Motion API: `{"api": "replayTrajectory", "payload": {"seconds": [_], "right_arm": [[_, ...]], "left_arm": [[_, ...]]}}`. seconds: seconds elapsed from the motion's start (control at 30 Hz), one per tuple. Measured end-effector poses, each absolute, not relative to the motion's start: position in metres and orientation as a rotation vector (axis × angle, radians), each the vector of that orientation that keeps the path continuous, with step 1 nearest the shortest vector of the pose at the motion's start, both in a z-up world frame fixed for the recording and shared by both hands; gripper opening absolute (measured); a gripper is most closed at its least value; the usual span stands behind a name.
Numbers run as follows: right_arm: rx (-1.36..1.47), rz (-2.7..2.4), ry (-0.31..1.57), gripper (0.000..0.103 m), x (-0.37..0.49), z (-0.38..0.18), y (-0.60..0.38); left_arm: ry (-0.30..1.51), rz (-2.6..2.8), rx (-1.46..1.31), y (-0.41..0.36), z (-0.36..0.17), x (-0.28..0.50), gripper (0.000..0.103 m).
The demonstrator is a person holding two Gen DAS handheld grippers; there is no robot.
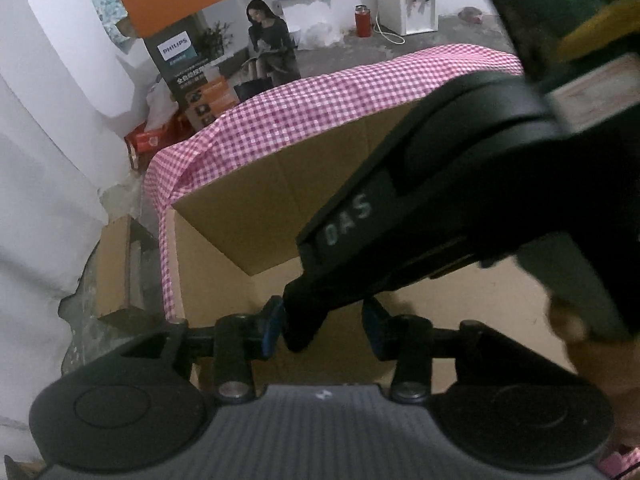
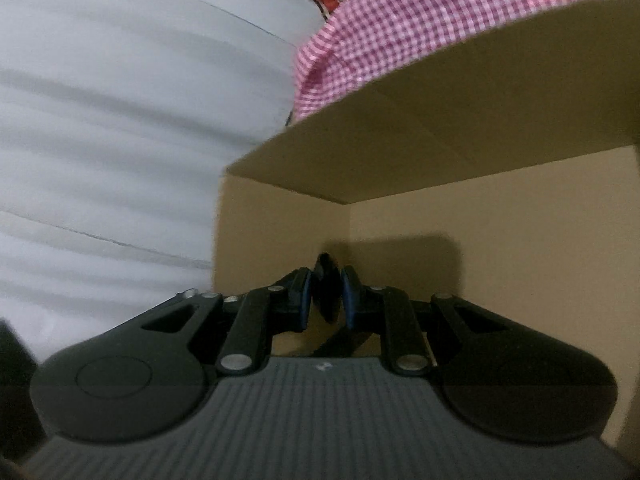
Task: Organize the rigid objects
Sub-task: 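Carry the key fob into the cardboard box and open the right tool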
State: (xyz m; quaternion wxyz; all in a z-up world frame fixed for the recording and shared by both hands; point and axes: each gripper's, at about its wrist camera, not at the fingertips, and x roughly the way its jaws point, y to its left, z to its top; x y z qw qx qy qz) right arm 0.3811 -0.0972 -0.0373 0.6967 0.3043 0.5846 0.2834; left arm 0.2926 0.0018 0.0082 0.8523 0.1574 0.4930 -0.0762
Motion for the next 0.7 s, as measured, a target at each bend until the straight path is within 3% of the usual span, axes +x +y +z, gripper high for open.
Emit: {"api": "replayTrajectory", "payload": {"seconds": [0.17,0.23,0.3,0.37,0.7], "right_arm": [[0.666,0.617,1.325,0.021,0.386,-0.051,-0.087],[0.662,0.605,1.325,0.032,0.385,-0.051,-0.085],[0.655,0.597,1.315,0.050,0.393,-0.058,-0.091],[0.639,0.589,1.288,0.055,0.389,-0.049,-0.095],[0.590,0.608,1.078,0.058,0.323,0.048,-0.145]], "left_arm": [[1.013,-0.155,0.341,0.002,0.010,0.297,0.054],[1.003,-0.152,0.344,0.004,0.012,0.298,0.056],[0.990,-0.161,0.325,0.006,0.018,0.293,0.059],[0.966,-0.166,0.310,0.009,0.027,0.288,0.063],[0.773,-0.203,0.249,0.019,0.098,0.217,0.082]]}}
